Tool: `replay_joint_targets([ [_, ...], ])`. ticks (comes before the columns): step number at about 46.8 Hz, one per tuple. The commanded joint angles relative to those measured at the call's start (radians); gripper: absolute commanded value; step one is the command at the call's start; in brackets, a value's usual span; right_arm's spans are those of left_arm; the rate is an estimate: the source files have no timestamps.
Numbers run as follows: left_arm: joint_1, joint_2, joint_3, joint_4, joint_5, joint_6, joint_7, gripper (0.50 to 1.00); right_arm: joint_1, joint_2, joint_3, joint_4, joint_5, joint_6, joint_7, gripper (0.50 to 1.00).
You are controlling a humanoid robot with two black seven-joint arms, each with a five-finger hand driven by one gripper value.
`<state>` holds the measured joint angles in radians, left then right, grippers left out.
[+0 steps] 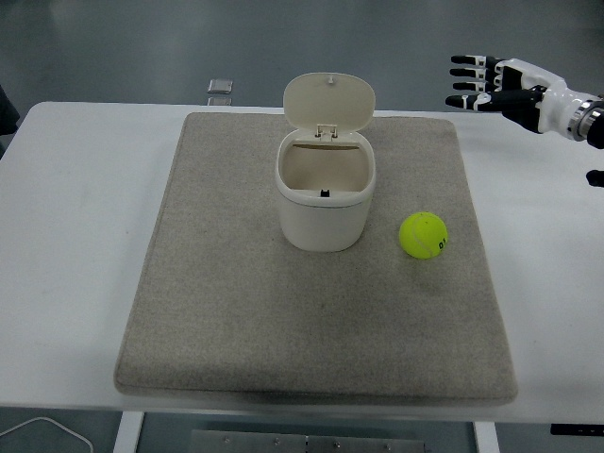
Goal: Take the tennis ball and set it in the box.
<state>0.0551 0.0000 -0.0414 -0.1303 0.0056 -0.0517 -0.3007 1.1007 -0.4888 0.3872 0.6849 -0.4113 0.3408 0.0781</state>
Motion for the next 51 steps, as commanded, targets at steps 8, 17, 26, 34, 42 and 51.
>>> replay_joint_targets([
  [8,0.000,0.000,0.000,0.000,-0.001,0.000,0.000,0.992,-0.002,-0.033,-0.011,0.010,-0.003,0.044,0.026,0.934],
  [17,0.000,0.000,0.000,0.000,0.000,0.000,0.000,0.990,-0.008,-0.145,-0.011,0.093,-0.060,0.150,0.100,0.934],
  [26,0.000,0.000,0.000,0.000,-0.001,0.001,0.000,0.992,-0.013,-0.200,-0.030,0.171,-0.205,0.144,0.189,0.932],
  [34,0.000,0.000,0.000,0.000,0.000,0.000,0.000,0.992,-0.018,-0.228,-0.123,0.220,-0.265,0.132,0.301,0.932],
  [42,0.000,0.000,0.000,0.000,0.000,0.000,0.000,0.992,-0.015,-0.249,-0.186,0.300,-0.385,0.101,0.362,0.932],
  [51,0.000,0.000,0.000,0.000,0.000,0.001,0.000,0.990,-0.021,-0.257,-0.222,0.370,-0.560,0.020,0.385,0.932],
])
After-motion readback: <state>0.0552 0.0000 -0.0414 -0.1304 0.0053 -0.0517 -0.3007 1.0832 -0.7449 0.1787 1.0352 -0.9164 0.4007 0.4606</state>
